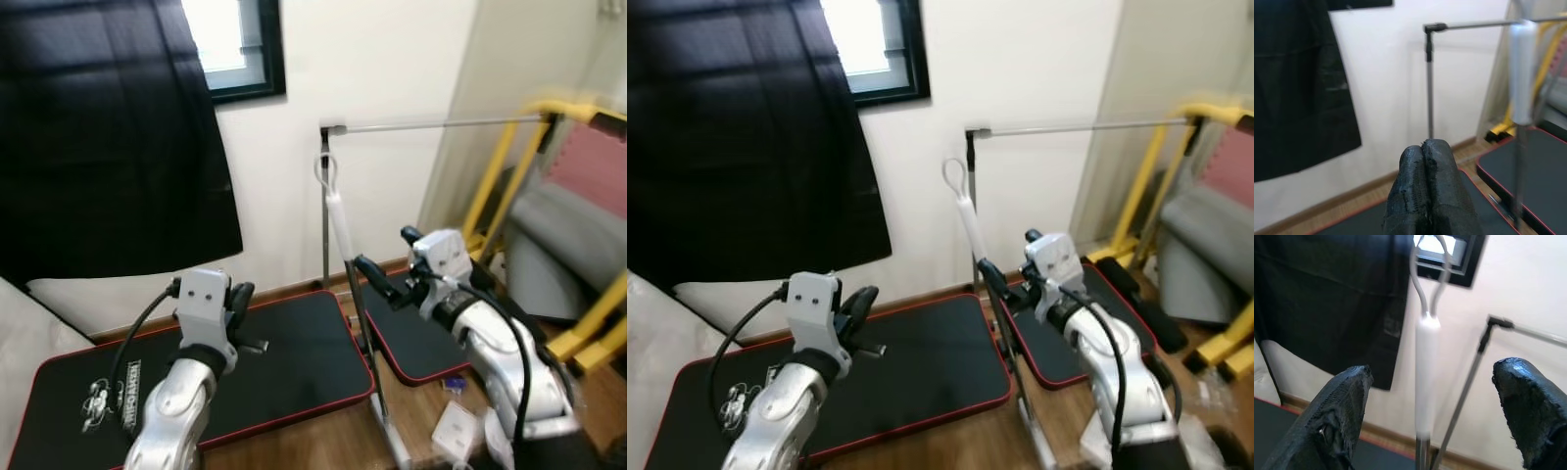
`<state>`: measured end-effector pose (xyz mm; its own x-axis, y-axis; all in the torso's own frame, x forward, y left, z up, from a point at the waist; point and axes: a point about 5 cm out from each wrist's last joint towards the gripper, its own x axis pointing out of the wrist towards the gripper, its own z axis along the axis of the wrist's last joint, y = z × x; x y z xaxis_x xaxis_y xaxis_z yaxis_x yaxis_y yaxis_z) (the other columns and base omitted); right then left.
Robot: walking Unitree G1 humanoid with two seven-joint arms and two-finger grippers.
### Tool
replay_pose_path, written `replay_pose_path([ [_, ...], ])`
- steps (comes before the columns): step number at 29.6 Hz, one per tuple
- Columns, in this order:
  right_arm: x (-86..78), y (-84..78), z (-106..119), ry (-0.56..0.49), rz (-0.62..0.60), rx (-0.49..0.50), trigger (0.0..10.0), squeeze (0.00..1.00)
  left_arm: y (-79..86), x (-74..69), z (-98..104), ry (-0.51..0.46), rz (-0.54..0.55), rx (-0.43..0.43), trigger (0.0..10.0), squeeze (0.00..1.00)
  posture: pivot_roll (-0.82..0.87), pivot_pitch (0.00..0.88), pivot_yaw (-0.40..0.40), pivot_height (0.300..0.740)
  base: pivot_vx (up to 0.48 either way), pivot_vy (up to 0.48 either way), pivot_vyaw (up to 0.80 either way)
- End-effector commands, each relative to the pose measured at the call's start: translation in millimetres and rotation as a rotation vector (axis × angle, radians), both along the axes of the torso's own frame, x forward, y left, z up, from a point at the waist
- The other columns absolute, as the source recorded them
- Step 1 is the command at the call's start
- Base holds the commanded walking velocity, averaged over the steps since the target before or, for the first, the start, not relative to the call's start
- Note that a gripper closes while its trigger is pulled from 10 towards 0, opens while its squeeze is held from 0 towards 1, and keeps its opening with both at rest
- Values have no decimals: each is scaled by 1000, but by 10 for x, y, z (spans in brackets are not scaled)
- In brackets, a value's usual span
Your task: Sweep floor
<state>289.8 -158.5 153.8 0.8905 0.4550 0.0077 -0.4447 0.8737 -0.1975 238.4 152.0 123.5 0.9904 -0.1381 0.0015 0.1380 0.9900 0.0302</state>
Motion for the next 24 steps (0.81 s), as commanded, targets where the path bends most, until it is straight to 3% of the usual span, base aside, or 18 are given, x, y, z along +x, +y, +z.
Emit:
replay_pose_path([
  [1,1,9,-44,21,1,0,10000,0,32,-12,-24,12,3,4,10000,0,-90,0,-72,740,319,0,0],
  [7,-36,-82,-175,155,109,-103,10000,0,-9,-22,-13,19,-26,10,10000,0,-89,0,-77,740,0,0,0],
  [15,-79,-143,-181,183,169,-156,10000,0,-21,-45,-15,24,-32,4,10000,0,-90,0,-79,740,0,0,0],
  [24,7,-163,-325,274,96,-205,10000,0,-77,-98,21,25,-78,11,10000,0,-68,0,-87,740,0,0,0],
])
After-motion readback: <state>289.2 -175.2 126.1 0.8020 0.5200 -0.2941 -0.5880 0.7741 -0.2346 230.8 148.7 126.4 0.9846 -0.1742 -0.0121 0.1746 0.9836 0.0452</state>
